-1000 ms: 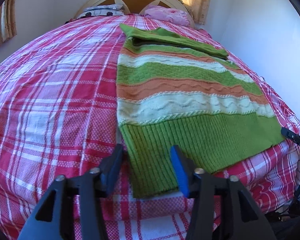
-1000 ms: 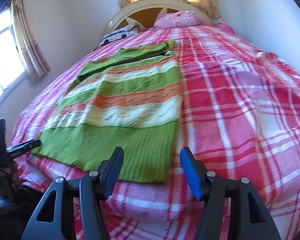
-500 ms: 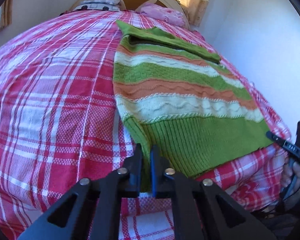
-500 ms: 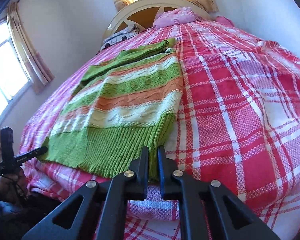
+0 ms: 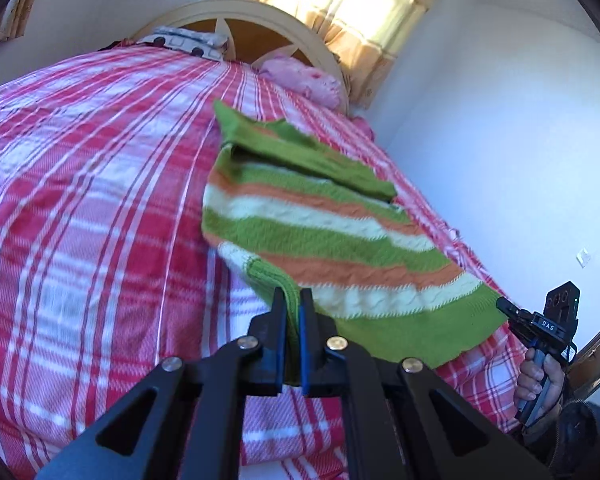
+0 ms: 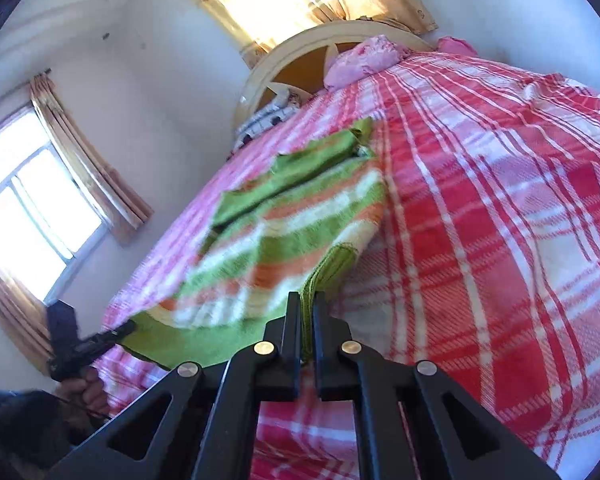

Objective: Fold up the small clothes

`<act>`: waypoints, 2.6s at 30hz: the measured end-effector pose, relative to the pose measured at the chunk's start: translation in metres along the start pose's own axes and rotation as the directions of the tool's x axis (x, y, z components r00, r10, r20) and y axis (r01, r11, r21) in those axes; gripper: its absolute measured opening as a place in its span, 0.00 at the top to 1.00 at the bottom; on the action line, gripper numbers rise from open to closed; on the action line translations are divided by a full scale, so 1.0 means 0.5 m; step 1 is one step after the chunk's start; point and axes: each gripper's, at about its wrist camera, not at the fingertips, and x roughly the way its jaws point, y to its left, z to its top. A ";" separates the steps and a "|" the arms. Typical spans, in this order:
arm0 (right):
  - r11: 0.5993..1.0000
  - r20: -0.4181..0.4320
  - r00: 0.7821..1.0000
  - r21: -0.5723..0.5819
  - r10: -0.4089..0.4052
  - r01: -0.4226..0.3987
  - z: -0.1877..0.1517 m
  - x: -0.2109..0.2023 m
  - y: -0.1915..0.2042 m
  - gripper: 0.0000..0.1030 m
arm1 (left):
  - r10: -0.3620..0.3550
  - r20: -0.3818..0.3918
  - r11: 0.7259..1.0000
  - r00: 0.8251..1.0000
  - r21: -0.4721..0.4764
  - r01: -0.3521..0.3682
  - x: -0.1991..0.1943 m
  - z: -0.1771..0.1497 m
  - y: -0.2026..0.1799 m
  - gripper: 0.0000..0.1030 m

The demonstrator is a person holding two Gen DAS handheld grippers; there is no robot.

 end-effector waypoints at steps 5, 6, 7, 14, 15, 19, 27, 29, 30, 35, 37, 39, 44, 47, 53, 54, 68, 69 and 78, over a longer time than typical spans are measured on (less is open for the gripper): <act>0.999 0.036 0.999 0.000 0.041 -0.041 0.052 -0.004 0.027 0.96 | -0.029 0.046 0.999 0.999 0.016 0.029 0.003 0.053 -0.002 0.95; 0.999 0.044 0.998 -0.006 0.045 -0.045 0.063 -0.004 0.034 0.96 | -0.034 0.055 0.999 0.998 0.022 0.033 0.003 0.064 -0.004 0.95; 0.999 0.054 0.997 -0.012 0.050 -0.050 0.078 -0.004 0.041 0.96 | -0.035 0.064 0.999 0.997 0.030 0.033 0.003 0.075 -0.006 0.95; 0.998 0.098 0.994 -0.042 0.049 -0.045 0.195 0.045 0.084 0.96 | -0.033 0.127 0.998 0.991 0.059 0.026 0.040 0.176 0.001 0.95; 0.998 0.100 0.994 -0.047 0.048 -0.043 0.213 0.056 0.089 0.96 | -0.034 0.132 0.998 0.991 0.058 0.026 0.049 0.192 0.005 0.95; 0.997 0.099 0.994 -0.066 0.036 -0.030 0.285 0.104 0.107 0.96 | -0.030 0.146 0.998 0.989 0.056 0.022 0.084 0.246 0.013 0.96; 0.996 0.107 0.994 -0.087 0.005 0.004 0.428 0.200 0.119 0.97 | 0.009 0.182 0.999 0.983 0.049 -0.018 0.160 0.376 0.044 0.96; 0.996 0.105 0.994 -0.085 -0.008 0.017 0.464 0.232 0.113 0.97 | 0.024 0.182 0.999 0.983 0.042 -0.032 0.185 0.408 0.055 0.96; 0.996 0.103 0.995 -0.083 -0.014 0.022 0.476 0.246 0.111 0.97 | 0.032 0.178 0.998 0.983 0.040 -0.040 0.202 0.425 0.061 0.96; 0.997 0.067 0.996 -0.052 -0.055 0.059 0.540 0.345 0.077 0.97 | 0.074 0.140 0.996 0.987 0.048 -0.081 0.294 0.484 0.081 0.96; 0.997 0.050 0.996 -0.033 -0.075 0.076 0.557 0.384 0.055 0.97 | 0.085 0.119 0.995 0.989 0.040 -0.090 0.329 0.502 0.095 0.96; 0.996 0.032 0.995 -0.010 -0.091 0.091 0.572 0.419 0.031 0.97 | 0.092 0.088 0.995 0.992 0.027 -0.095 0.372 0.520 0.110 0.96; 0.990 -0.023 0.991 0.043 -0.136 0.136 0.604 0.512 -0.041 0.97 | 0.127 0.036 0.991 0.991 0.036 -0.128 0.448 0.538 0.134 0.96; 0.983 -0.061 0.984 0.060 -0.170 0.174 0.616 0.571 -0.083 0.97 | 0.155 0.002 0.987 0.988 0.033 -0.155 0.496 0.545 0.151 0.95; 0.959 -0.110 0.955 0.045 -0.275 0.281 0.629 0.673 -0.159 0.67 | 0.275 -0.008 0.960 0.961 0.054 -0.274 0.525 0.541 0.164 0.74; 0.957 -0.102 0.954 0.040 -0.283 0.288 0.630 0.674 -0.164 0.33 | 0.281 -0.010 0.959 0.960 0.043 -0.280 0.517 0.538 0.170 0.59; 0.892 -0.170 0.936 -0.394 -0.310 0.224 0.454 0.586 -0.026 0.24 | 0.442 -0.001 0.863 0.897 0.274 -0.425 0.470 0.397 0.101 0.30; 0.876 -0.185 0.920 -0.414 -0.346 0.246 0.442 0.595 -0.031 0.24 | 0.462 0.003 0.846 0.887 0.298 -0.442 0.481 0.393 0.102 0.25; 0.767 -0.059 0.849 -0.465 -0.525 0.442 0.446 0.592 0.004 0.25 | 0.478 0.042 0.845 0.877 0.250 -0.472 0.445 0.384 0.108 0.14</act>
